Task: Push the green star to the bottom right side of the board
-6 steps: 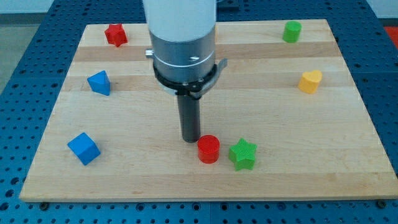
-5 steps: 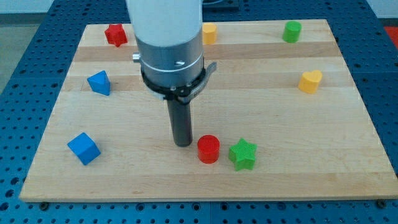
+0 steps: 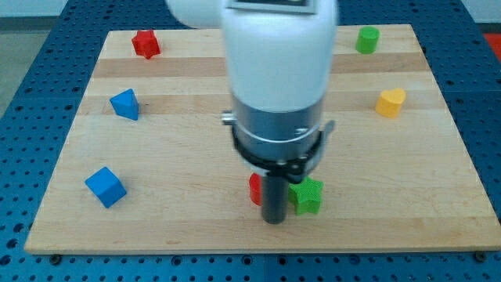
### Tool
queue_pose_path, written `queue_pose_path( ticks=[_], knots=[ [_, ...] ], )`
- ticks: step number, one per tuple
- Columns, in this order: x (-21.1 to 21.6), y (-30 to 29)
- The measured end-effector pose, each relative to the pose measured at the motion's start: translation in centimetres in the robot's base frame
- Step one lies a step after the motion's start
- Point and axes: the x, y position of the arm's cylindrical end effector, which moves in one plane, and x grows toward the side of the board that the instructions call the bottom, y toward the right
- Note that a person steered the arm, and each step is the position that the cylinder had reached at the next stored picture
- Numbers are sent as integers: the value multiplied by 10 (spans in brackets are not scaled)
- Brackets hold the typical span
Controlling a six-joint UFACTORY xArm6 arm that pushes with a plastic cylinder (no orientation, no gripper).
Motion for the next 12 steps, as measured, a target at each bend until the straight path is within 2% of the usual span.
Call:
queue_pose_path(
  ticks=[3, 5, 7, 10, 12],
  knots=[
    [-27, 77],
    [-40, 97],
    [-55, 162],
    [-113, 152],
    [-119, 90]
  ],
)
